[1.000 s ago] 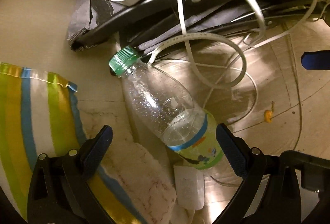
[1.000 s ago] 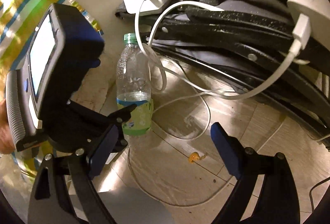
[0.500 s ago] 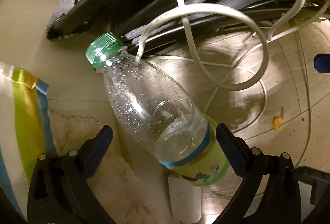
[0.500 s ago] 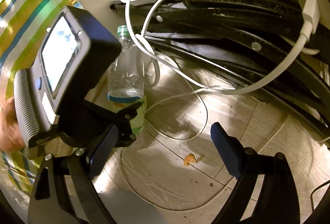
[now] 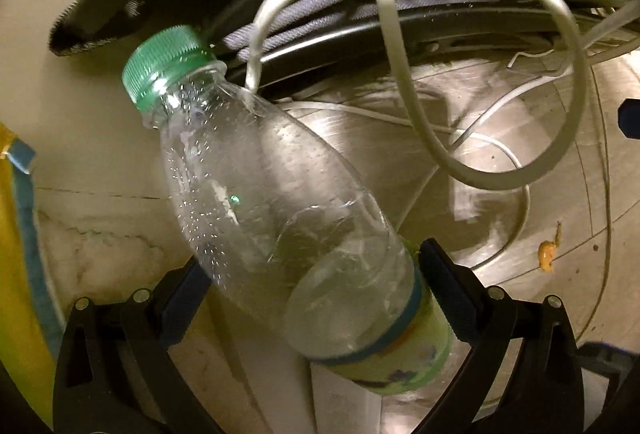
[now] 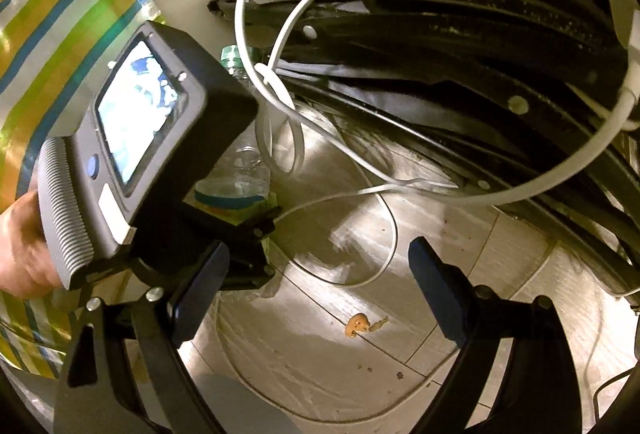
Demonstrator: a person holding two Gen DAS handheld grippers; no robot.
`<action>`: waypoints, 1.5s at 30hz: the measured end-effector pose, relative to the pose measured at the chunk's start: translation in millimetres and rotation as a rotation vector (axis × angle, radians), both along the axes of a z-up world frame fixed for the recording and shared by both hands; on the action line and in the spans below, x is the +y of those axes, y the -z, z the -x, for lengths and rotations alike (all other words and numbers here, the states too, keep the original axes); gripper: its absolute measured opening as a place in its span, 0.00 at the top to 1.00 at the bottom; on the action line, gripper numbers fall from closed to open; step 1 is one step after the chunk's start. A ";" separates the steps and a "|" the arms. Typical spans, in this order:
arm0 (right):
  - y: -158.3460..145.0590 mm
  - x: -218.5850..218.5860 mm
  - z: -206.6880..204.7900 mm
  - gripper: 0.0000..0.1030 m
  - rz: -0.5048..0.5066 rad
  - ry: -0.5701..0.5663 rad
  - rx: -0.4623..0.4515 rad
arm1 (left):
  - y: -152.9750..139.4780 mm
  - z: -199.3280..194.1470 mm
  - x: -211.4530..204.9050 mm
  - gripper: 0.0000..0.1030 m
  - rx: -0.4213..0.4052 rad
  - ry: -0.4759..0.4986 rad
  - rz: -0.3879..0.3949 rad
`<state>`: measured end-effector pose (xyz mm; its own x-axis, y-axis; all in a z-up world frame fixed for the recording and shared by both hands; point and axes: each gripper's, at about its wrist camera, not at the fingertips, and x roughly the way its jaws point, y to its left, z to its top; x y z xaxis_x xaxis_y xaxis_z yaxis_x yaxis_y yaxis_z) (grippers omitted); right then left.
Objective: Collect trash
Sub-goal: 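Reach the left tool to the green-capped water bottle and close on it, then lift the water bottle with the left tool and carry it over the bin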
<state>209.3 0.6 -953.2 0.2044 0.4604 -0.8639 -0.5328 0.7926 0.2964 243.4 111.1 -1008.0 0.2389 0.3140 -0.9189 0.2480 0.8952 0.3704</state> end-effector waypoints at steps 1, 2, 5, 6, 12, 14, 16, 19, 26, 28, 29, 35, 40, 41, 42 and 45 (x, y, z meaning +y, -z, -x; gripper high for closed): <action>0.3 -0.8 0.8 0.14 0.001 -0.001 -0.002 | 2.8 -1.3 1.0 0.06 0.000 -0.001 0.002; 0.9 -0.9 0.7 0.14 0.005 -0.002 -0.007 | 4.3 -2.0 1.0 0.06 -0.003 -0.003 0.008; 2.8 -1.0 0.4 0.14 0.005 0.001 -0.011 | 10.9 -4.4 2.9 0.06 -0.005 -0.008 0.019; 2.7 -0.7 0.5 0.14 0.005 0.003 -0.015 | 13.5 -6.3 3.8 0.06 -0.006 -0.009 0.023; 2.9 -1.6 0.0 0.14 0.010 0.007 -0.025 | 20.0 -10.9 11.4 0.06 -0.017 -0.011 0.057; 4.7 -1.4 0.3 0.14 0.012 0.013 -0.023 | 21.1 -11.3 12.3 0.06 -0.014 -0.010 0.068; 4.7 -2.4 0.9 0.14 0.012 0.016 -0.024 | 21.5 -11.3 14.6 0.07 -0.015 -0.009 0.077; 2.7 -2.5 2.3 0.14 0.014 0.021 -0.025 | 19.0 -8.4 12.9 0.16 -0.009 -0.007 0.092; -4.1 -4.0 5.1 0.14 0.021 0.040 -0.028 | 3.8 2.3 8.4 0.26 0.009 -0.012 0.109; -6.0 -4.5 4.8 0.14 0.017 0.041 -0.033 | -2.8 8.3 6.9 0.27 0.008 -0.019 0.117; -6.5 -4.4 4.7 0.14 0.018 0.040 -0.038 | -4.8 8.1 10.8 0.28 0.010 -0.023 0.125; -7.0 -7.8 3.1 0.14 0.023 0.046 -0.043 | -3.0 6.7 26.1 0.30 0.011 -0.040 0.146; -10.3 -13.6 2.2 0.14 0.036 0.059 -0.045 | -6.1 9.6 25.3 0.33 0.000 -0.032 0.147; -12.1 -15.3 2.3 0.14 0.037 0.064 -0.043 | -7.4 11.1 27.8 0.35 0.001 -0.031 0.149; -13.4 -16.0 2.5 0.14 0.037 0.068 -0.043 | -9.9 13.2 28.9 0.35 0.000 -0.026 0.144; -23.5 -18.7 3.7 0.14 0.041 0.079 -0.042 | -18.2 21.9 24.3 0.35 0.001 0.005 0.133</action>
